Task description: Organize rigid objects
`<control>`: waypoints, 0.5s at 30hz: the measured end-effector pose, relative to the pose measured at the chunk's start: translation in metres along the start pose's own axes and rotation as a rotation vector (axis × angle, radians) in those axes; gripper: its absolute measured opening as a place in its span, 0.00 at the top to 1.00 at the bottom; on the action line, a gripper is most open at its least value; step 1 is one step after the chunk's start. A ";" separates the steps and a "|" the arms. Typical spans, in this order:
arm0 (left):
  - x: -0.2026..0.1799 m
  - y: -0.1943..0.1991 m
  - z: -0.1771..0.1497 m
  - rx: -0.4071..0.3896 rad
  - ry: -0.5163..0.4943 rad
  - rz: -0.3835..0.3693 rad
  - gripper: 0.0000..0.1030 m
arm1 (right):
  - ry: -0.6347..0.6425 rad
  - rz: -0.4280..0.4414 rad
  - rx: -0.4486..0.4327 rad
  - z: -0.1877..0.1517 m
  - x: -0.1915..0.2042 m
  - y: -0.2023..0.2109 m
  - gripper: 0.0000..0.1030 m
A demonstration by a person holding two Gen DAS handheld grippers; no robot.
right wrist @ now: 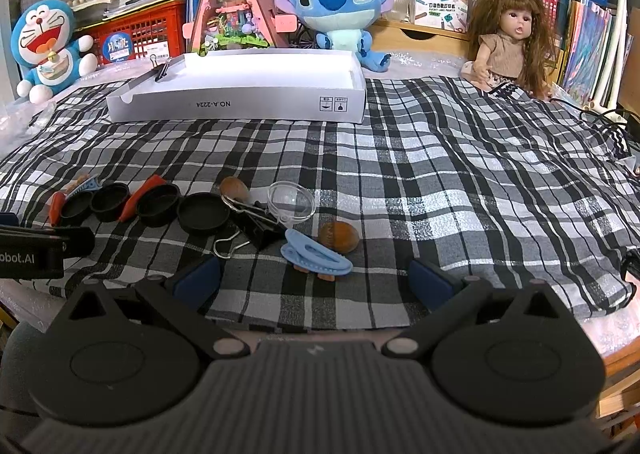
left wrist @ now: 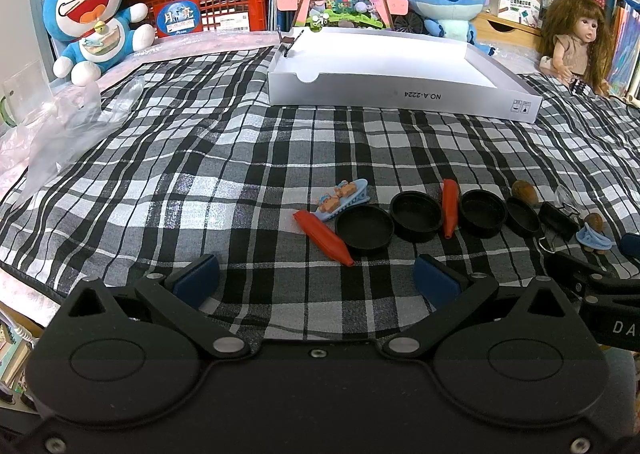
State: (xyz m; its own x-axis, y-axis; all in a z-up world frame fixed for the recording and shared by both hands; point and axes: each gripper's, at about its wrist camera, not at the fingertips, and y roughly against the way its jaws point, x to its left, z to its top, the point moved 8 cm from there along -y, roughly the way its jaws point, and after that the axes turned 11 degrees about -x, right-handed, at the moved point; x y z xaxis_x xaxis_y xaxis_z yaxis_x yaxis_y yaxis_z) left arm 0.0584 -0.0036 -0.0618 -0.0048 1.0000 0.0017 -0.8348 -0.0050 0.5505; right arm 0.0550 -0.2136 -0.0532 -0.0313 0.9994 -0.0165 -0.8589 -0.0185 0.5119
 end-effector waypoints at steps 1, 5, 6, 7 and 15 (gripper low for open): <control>0.000 0.000 0.000 0.000 0.000 0.000 0.00 | 0.000 0.000 -0.001 0.000 0.000 0.000 0.00; 0.000 0.000 0.000 0.001 0.000 -0.001 0.00 | -0.002 0.001 -0.009 0.001 0.000 0.000 0.00; 0.000 0.000 0.000 0.001 0.000 0.000 0.00 | -0.002 0.001 -0.010 0.001 -0.001 -0.001 0.00; 0.000 0.000 0.000 0.000 0.000 0.000 0.00 | -0.003 0.001 -0.011 -0.001 -0.001 0.001 0.00; 0.000 0.000 0.000 0.000 -0.001 -0.001 0.00 | -0.011 0.019 -0.023 -0.001 -0.001 0.004 0.00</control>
State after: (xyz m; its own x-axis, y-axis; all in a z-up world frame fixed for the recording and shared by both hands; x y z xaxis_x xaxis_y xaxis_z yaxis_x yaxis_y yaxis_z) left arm 0.0582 -0.0036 -0.0617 -0.0037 1.0000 0.0020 -0.8349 -0.0042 0.5504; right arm 0.0514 -0.2143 -0.0521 -0.0421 0.9991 0.0020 -0.8697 -0.0376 0.4921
